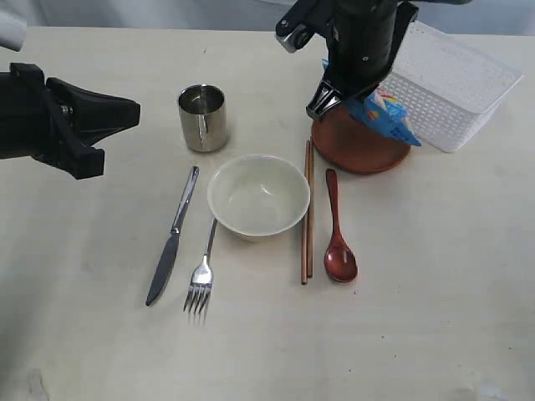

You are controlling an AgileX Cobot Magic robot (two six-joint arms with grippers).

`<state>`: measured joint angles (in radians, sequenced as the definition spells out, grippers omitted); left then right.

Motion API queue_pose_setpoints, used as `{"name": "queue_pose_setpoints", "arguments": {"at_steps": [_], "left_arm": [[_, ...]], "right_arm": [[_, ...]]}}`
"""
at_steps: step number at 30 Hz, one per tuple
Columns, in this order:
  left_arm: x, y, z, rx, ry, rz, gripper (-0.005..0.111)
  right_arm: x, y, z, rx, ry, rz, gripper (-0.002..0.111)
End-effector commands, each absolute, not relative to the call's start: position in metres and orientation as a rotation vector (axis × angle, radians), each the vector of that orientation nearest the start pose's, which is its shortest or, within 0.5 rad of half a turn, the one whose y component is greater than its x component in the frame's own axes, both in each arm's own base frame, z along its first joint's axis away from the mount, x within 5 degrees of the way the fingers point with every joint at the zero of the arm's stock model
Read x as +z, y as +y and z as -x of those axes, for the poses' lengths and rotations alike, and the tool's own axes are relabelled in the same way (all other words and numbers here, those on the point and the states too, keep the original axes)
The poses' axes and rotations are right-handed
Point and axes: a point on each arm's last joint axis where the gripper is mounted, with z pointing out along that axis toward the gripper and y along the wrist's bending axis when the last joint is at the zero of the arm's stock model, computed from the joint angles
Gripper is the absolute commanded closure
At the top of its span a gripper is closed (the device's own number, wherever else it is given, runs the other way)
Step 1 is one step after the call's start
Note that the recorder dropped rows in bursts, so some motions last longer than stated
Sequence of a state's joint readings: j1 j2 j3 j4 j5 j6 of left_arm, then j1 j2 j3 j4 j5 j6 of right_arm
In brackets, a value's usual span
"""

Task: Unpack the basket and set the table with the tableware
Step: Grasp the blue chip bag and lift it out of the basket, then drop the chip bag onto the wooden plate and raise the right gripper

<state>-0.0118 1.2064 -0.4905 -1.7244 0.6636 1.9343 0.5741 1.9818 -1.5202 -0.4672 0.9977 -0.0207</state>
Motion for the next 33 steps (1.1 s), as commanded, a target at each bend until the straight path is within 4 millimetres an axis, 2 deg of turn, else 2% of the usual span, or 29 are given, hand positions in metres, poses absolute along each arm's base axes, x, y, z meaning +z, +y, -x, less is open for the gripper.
{"name": "queue_pose_setpoints", "arguments": {"at_steps": [1,11,17,18,19,20,21,23,27,30,33], "left_arm": [[0.236,-0.057,-0.212,-0.578,1.936,-0.559,0.107],[0.236,-0.057,-0.212,-0.578,1.936,-0.559,0.107],[0.236,-0.057,-0.212,-0.578,1.936,-0.559,0.107],[0.236,-0.057,-0.212,-0.578,1.936,-0.559,0.107],[0.236,-0.057,-0.212,-0.578,1.936,-0.559,0.107],[0.236,-0.057,-0.212,-0.578,1.936,-0.559,0.107],[0.236,-0.057,-0.212,-0.578,1.936,-0.559,0.107],[0.236,-0.057,-0.212,-0.581,1.938,-0.555,0.107],[0.236,-0.057,-0.212,-0.583,1.939,-0.551,0.107],[0.236,-0.057,-0.212,-0.583,1.939,-0.551,0.107],[0.236,-0.057,-0.212,-0.583,1.939,-0.551,0.107]], "right_arm": [[0.207,0.193,-0.366,-0.534,2.567,1.119,0.109],[0.204,0.196,-0.369,-0.513,2.542,1.123,0.109],[0.188,0.195,-0.368,-0.553,2.604,1.153,0.108],[0.187,0.195,-0.368,-0.555,2.606,1.154,0.105],[0.186,0.195,-0.369,-0.556,2.608,1.155,0.092],[0.186,0.195,-0.369,-0.556,2.608,1.155,0.085],[0.186,0.195,-0.369,-0.554,2.607,1.153,0.067],[0.187,0.195,-0.369,-0.559,2.597,1.157,0.057],[0.212,0.193,-0.368,-0.554,2.573,1.113,0.058],[0.243,0.189,-0.361,-0.517,2.519,1.069,0.058],[0.266,0.186,-0.355,-0.492,2.476,1.033,0.058]]}}
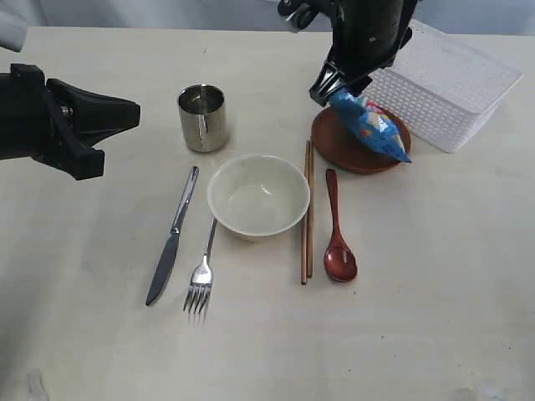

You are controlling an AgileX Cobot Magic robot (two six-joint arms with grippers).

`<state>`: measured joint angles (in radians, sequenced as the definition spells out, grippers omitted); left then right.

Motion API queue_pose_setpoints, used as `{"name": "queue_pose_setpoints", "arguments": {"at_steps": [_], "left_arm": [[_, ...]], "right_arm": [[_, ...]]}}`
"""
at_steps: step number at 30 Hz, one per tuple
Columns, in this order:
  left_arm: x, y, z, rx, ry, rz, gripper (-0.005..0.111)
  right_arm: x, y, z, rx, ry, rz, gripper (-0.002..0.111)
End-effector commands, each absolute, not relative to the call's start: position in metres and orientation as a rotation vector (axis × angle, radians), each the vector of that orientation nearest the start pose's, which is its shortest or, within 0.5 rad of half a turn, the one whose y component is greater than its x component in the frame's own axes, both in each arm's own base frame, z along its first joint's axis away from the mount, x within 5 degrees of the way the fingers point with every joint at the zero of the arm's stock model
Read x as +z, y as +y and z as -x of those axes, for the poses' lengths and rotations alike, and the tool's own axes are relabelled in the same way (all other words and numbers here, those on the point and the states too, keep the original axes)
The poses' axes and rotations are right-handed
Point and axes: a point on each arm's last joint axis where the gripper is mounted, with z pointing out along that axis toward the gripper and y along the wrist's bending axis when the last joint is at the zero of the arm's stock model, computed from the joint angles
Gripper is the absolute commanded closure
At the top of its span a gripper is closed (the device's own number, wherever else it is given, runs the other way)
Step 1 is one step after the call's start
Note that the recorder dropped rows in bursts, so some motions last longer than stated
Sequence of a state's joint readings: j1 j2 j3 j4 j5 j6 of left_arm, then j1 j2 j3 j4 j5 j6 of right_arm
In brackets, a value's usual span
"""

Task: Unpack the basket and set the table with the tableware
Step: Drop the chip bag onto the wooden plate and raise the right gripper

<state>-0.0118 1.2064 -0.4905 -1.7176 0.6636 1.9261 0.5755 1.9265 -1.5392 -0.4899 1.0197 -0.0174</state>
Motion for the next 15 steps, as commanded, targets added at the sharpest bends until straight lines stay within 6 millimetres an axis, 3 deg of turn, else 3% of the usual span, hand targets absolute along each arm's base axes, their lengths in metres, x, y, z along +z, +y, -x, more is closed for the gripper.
{"name": "queue_pose_setpoints", "arguments": {"at_steps": [1,15], "left_arm": [[0.236,-0.057,-0.212,-0.583,1.939,-0.551,0.107],[0.236,-0.057,-0.212,-0.583,1.939,-0.551,0.107]], "right_arm": [[0.271,0.185,-0.354,-0.487,2.467,1.026,0.058],[0.272,0.198,-0.353,-0.253,2.455,0.957,0.062]]}}
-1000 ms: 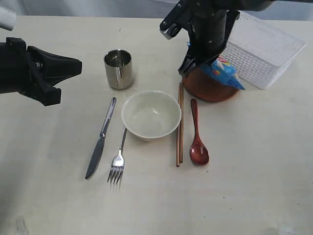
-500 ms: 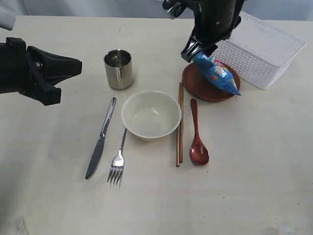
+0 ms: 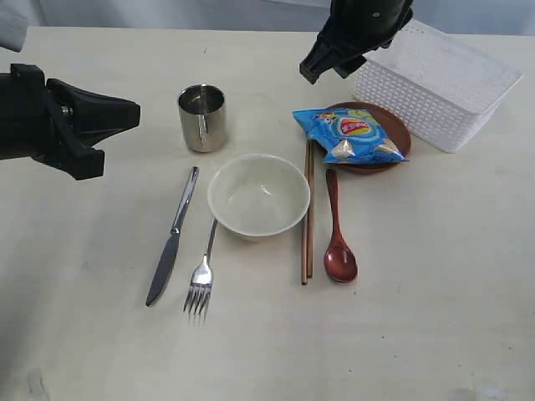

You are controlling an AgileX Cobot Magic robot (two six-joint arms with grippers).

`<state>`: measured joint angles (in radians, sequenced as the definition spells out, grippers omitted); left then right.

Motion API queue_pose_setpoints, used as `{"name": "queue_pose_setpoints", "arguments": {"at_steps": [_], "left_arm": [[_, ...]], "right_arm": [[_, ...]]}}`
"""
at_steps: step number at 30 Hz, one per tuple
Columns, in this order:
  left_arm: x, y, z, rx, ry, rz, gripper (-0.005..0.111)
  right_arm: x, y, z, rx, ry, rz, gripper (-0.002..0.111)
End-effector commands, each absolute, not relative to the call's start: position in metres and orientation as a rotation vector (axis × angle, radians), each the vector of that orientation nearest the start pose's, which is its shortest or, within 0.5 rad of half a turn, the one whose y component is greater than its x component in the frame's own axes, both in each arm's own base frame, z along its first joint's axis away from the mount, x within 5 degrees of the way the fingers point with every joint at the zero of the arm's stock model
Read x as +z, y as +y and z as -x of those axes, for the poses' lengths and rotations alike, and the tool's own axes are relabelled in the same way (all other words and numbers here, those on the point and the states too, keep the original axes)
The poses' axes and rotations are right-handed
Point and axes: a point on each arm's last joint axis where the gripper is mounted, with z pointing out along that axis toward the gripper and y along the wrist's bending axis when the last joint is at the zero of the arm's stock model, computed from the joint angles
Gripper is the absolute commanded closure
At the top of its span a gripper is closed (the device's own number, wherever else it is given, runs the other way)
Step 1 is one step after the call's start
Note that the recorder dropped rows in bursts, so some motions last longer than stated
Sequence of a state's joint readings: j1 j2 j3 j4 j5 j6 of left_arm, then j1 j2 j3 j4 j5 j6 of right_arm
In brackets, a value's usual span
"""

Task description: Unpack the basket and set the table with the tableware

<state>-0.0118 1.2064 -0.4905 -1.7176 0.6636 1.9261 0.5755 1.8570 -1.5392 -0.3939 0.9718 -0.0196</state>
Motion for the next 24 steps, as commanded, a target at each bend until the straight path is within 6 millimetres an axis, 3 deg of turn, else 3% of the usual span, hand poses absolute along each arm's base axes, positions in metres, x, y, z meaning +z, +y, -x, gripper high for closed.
{"name": "queue_pose_setpoints", "arguments": {"at_steps": [1,8,14,24], "left_arm": [[0.236,-0.057,-0.212,-0.583,1.939,-0.551,0.107],[0.236,-0.057,-0.212,-0.586,1.940,-0.548,0.107],[0.235,-0.057,-0.212,-0.587,1.943,-0.548,0.107],[0.235,-0.057,-0.212,-0.588,1.944,-0.547,0.107]], "right_arm": [[0.272,0.199,-0.352,-0.235,2.456,0.951,0.064],[0.271,0.200,-0.351,-0.219,2.465,0.947,0.090],[0.251,0.186,-0.352,-0.232,2.502,0.959,0.108],[0.210,0.150,-0.359,-0.084,2.547,0.804,0.109]]}}
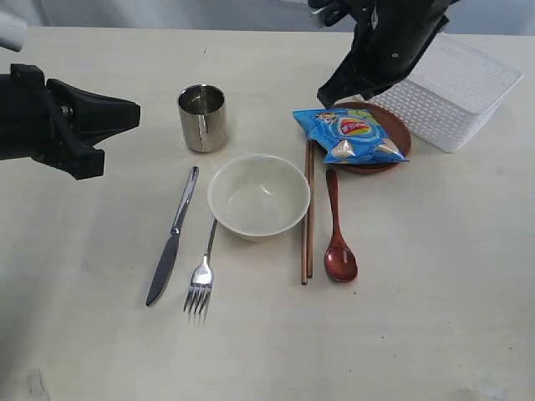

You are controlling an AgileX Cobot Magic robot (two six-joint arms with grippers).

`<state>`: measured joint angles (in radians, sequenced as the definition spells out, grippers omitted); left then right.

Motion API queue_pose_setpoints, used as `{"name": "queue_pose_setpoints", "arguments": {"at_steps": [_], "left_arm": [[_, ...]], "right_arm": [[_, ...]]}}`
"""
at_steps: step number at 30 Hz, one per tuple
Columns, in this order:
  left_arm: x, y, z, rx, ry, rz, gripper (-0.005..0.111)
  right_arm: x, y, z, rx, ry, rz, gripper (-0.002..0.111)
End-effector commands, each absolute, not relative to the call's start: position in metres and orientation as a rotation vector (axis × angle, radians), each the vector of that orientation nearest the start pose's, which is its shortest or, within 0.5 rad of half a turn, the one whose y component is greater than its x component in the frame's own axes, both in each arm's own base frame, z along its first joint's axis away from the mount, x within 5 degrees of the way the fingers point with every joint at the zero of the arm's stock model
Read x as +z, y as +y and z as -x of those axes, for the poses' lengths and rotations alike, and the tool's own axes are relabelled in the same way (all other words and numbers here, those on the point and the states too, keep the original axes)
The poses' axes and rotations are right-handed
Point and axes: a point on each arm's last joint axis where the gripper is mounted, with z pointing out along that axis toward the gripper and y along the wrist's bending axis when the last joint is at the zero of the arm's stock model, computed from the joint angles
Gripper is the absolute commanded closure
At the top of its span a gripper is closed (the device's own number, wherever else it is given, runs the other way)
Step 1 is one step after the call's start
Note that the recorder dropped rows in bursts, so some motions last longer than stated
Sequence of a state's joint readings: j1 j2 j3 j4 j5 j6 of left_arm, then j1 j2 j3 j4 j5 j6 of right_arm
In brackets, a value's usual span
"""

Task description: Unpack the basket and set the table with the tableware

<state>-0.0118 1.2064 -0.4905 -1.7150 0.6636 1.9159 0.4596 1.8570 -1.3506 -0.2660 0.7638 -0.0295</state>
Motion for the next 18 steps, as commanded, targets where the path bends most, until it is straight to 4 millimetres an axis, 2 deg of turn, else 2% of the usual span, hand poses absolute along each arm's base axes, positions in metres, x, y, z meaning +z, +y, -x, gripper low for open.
{"name": "queue_pose_setpoints", "arguments": {"at_steps": [1,11,18], "left_arm": [[0.235,-0.057,-0.212,-0.588,1.944,-0.547,0.107],[0.235,-0.057,-0.212,-0.587,1.947,-0.552,0.107],[0.235,-0.057,-0.211,-0.585,1.949,-0.560,0.107]], "right_arm": [[0.207,0.149,-0.359,-0.060,2.541,0.796,0.109],[0.192,0.151,-0.359,-0.007,2.473,0.785,0.109],[0.153,0.152,-0.365,-0.024,2.548,0.818,0.109]]}}
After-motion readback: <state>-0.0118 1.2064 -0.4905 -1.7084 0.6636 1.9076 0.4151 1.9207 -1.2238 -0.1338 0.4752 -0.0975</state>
